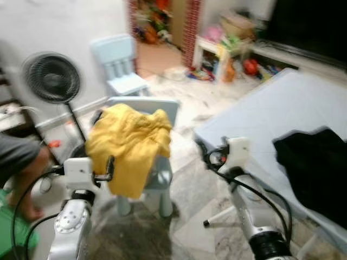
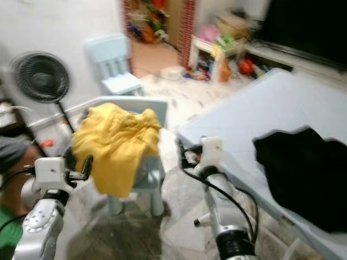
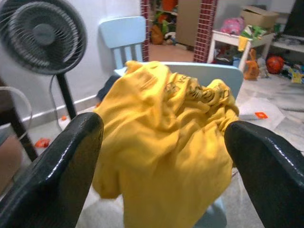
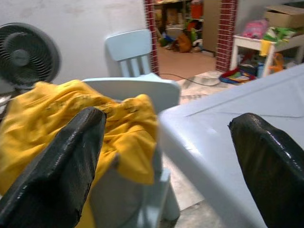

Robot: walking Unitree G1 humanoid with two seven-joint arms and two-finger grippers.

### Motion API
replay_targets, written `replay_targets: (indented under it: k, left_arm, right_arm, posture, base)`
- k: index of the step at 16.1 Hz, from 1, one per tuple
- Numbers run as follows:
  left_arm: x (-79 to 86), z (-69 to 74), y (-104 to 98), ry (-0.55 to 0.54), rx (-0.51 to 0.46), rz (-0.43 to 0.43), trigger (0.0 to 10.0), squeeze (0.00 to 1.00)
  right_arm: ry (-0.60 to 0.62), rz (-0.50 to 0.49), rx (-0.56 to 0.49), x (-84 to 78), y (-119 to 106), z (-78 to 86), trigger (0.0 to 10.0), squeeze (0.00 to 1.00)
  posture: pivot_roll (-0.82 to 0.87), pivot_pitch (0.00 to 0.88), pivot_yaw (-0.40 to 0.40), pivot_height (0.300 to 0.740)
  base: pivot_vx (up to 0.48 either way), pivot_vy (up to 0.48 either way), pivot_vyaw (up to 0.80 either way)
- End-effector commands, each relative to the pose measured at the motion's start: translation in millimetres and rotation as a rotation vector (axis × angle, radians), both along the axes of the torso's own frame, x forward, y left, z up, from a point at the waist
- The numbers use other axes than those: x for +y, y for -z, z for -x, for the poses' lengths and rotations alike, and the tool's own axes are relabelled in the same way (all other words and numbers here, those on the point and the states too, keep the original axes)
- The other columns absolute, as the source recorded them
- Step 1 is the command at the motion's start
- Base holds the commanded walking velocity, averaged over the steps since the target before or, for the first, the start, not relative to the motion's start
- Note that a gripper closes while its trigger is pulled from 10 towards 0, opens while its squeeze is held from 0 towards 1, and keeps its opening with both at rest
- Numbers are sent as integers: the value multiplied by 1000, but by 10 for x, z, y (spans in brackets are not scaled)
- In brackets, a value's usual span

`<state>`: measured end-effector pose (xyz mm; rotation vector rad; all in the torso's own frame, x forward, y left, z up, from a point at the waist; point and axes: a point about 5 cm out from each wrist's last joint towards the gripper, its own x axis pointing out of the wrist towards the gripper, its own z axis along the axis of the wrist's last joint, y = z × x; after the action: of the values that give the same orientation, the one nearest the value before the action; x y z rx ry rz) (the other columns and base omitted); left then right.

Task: Hang hanger

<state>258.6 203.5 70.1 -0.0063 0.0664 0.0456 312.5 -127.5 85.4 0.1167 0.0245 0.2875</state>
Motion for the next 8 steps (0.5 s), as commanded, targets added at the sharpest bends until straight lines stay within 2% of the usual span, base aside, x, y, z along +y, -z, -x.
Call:
replay_targets:
  k: [1, 2, 8]
  left_arm:
    - [-76, -25, -12, 20, -2, 13, 10000, 0]
    - [-77, -24, -11, 20, -2, 13, 10000, 0]
    - [-72, -31, 7, 13, 17, -5, 10000, 0]
  right_arm:
    - [27, 13, -12, -116, -34, -23, 10000, 0]
    - [26, 14, -12, -115, -33, -23, 10000, 0]
    - [24, 12, -7, -116, -26, -24, 10000, 0]
  posture:
    - [-44, 0, -17, 740]
    - [-44, 0, -17, 740]
    - [-45, 0, -20, 740]
  base:
    - [274, 0, 0]
    - [274, 0, 0]
    - [0, 0, 0]
